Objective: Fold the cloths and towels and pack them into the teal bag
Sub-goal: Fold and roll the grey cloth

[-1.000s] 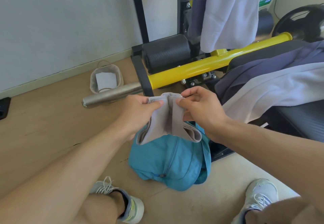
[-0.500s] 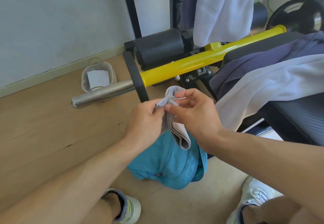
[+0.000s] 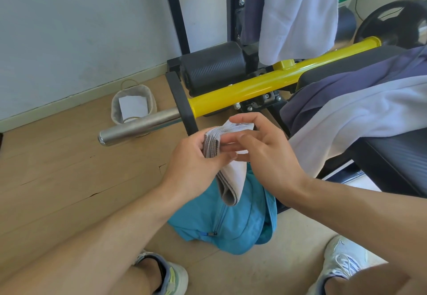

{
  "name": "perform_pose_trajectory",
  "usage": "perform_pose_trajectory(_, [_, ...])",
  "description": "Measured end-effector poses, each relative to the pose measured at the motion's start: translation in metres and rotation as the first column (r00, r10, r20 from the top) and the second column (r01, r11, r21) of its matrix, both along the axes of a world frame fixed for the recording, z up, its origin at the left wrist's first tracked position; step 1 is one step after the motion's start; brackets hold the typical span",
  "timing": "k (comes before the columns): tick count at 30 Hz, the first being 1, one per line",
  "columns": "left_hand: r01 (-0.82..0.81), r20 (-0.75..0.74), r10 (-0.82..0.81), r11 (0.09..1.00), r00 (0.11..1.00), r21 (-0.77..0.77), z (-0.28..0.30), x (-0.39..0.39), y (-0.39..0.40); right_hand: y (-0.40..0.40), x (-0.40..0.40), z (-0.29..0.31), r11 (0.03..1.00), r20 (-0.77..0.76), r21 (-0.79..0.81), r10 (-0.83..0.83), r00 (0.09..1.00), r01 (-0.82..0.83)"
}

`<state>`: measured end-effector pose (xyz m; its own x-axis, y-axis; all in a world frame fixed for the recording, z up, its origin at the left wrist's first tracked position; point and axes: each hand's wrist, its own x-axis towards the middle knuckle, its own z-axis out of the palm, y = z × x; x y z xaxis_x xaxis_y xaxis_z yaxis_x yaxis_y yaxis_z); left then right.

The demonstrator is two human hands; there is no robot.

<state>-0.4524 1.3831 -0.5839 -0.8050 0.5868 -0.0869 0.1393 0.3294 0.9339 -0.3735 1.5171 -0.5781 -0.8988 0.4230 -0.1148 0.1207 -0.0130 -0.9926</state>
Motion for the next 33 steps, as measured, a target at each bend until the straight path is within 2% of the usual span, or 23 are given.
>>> perform_pose_trajectory(2, [-0.025, 0.005, 0.025, 1.0, 1.0, 0.017, -0.001, -0.004, -0.002, 0.003, 0.0, 0.0, 0.989, -0.006, 0.136, 0.062, 0.998, -0.061])
perform_pose_trajectory(4, [-0.021, -0.004, 0.021, 1.0, 1.0, 0.011, -0.002, -0.009, -0.003, 0.006, 0.0, 0.002, 0.972, -0.011, 0.208, 0.115, 0.993, -0.111])
perform_pose_trajectory(7, [0.031, -0.001, -0.031, 0.999, 1.0, -0.014, 0.001, -0.014, -0.005, 0.014, -0.003, 0.005, 0.946, -0.072, 0.32, 0.081, 0.994, -0.054])
perform_pose_trajectory(9, [0.063, 0.055, -0.062, 0.998, 0.997, -0.012, 0.005, -0.019, -0.007, 0.027, -0.005, 0.01, 0.876, -0.072, 0.48, 0.086, 0.994, -0.041])
perform_pose_trajectory(11, [0.125, 0.104, -0.125, 0.992, 0.987, 0.008, 0.01, -0.023, -0.009, 0.041, -0.007, 0.017, 0.729, 0.1, 0.647, 0.209, 0.973, -0.224])
perform_pose_trajectory(13, [0.189, 0.139, -0.194, 0.981, 0.971, 0.044, 0.016, -0.027, -0.012, 0.053, -0.007, 0.017, 0.602, 0.319, 0.667, 0.302, 0.898, -0.439])
perform_pose_trajectory(14, [0.207, 0.152, -0.213, 0.977, 0.965, 0.057, 0.017, -0.029, -0.014, 0.056, -0.007, 0.016, 0.598, 0.376, 0.629, 0.326, 0.867, -0.497])
perform_pose_trajectory(16, [0.219, 0.154, -0.225, 0.974, 0.962, 0.053, 0.019, -0.032, -0.016, 0.059, -0.007, 0.011, 0.626, 0.389, 0.593, 0.327, 0.861, -0.506])
perform_pose_trajectory(20, [0.201, 0.116, -0.2, 0.98, 0.973, 0.001, 0.018, -0.039, -0.019, 0.058, -0.011, 0.013, 0.611, 0.335, 0.655, 0.292, 0.896, -0.444])
perform_pose_trajectory(26, [0.252, 0.079, -0.246, 0.965, 0.966, -0.077, 0.022, -0.048, -0.028, 0.056, -0.01, 0.014, 0.646, 0.202, 0.701, 0.227, 0.953, -0.302])
perform_pose_trajectory(30, [0.223, -0.092, -0.251, 0.946, 0.964, -0.236, 0.02, -0.041, -0.029, 0.053, -0.006, 0.007, 0.661, 0.086, 0.724, 0.195, 0.977, -0.196])
perform_pose_trajectory(33, [0.185, -0.211, -0.259, 0.93, 0.942, -0.317, 0.02, -0.027, -0.023, 0.05, -0.006, 0.01, 0.64, 0.068, 0.746, 0.205, 0.976, -0.186])
